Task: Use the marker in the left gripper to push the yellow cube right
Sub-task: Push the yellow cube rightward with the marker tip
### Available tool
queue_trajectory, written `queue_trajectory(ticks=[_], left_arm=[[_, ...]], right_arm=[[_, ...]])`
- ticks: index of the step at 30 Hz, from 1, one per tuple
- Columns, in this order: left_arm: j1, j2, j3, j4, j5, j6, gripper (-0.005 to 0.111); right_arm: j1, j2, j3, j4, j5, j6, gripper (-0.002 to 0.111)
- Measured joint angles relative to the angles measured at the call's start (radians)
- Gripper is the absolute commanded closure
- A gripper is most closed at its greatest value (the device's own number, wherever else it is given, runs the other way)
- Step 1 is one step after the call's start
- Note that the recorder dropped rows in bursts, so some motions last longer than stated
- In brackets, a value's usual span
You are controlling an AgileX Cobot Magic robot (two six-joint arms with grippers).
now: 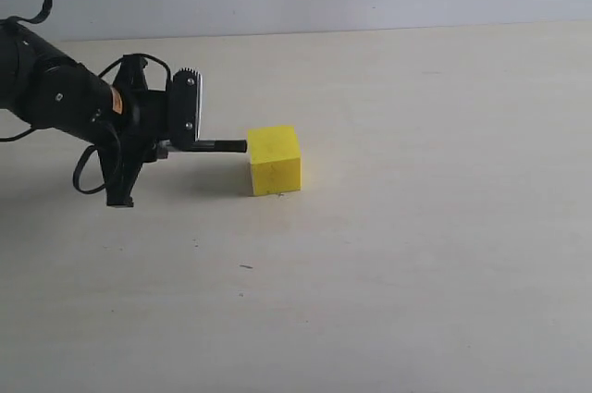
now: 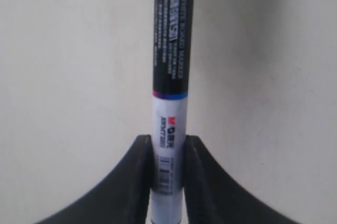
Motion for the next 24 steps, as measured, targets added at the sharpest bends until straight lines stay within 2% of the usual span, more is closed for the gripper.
queue_trajectory(ticks=[7,14,18,21,24], left_arm=[[-0.002,0.000,-0.024,0.000,0.107,-0.052,0.107],[-0.002,0.000,-0.024,0.000,0.137,-0.104,0.107],[-0.002,0.000,-0.024,0.000,0.267,-0.207,0.107],[-0.002,0.000,-0.036,0.000,0.307,-0.245,0.107],[-0.002,0.022,-0.120,-0.008,0.407,-0.277,0.107]], right_arm=[[0.000,0.000,0.000,0.000,0.000,0.000,0.108],[0.000,0.000,0.000,0.000,0.000,0.000,0.108],[0.000,0.000,0.000,0.000,0.000,0.000,0.108],[0.000,0.000,0.000,0.000,0.000,0.000,0.108],[0.000,0.000,0.000,0.000,0.000,0.000,0.108]])
